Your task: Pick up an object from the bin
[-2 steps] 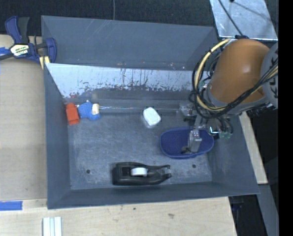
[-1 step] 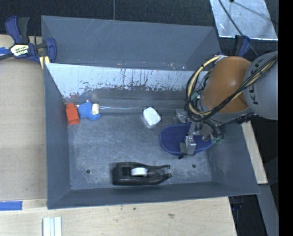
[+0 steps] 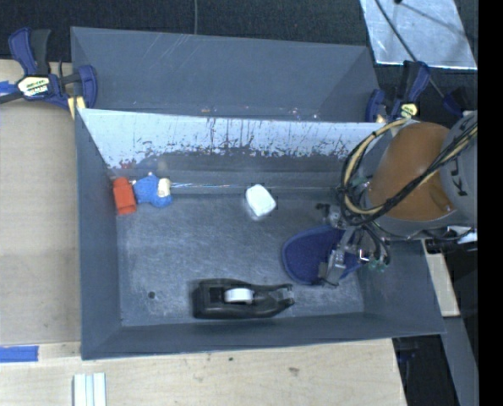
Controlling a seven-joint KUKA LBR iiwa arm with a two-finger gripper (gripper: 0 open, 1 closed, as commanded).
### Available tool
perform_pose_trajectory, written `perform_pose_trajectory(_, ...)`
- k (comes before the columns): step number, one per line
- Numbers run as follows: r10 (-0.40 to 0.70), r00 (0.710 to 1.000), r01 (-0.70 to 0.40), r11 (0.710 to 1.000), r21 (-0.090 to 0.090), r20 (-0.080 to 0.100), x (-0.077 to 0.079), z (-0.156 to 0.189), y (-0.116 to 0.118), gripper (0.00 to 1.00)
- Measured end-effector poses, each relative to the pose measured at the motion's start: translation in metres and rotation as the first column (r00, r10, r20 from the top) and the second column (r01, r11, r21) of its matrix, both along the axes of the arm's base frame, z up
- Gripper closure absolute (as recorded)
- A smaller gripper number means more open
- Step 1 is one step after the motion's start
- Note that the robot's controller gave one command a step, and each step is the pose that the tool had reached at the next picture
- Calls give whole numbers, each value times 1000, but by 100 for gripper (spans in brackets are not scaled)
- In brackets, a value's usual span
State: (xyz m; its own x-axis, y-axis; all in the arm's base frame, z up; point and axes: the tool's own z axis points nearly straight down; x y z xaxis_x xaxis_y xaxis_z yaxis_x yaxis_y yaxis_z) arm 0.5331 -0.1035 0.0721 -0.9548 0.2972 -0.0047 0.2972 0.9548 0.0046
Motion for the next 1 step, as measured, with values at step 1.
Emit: perform_pose_trajectory(1,-373,928,373,928,-3,1,2,0,30,0)
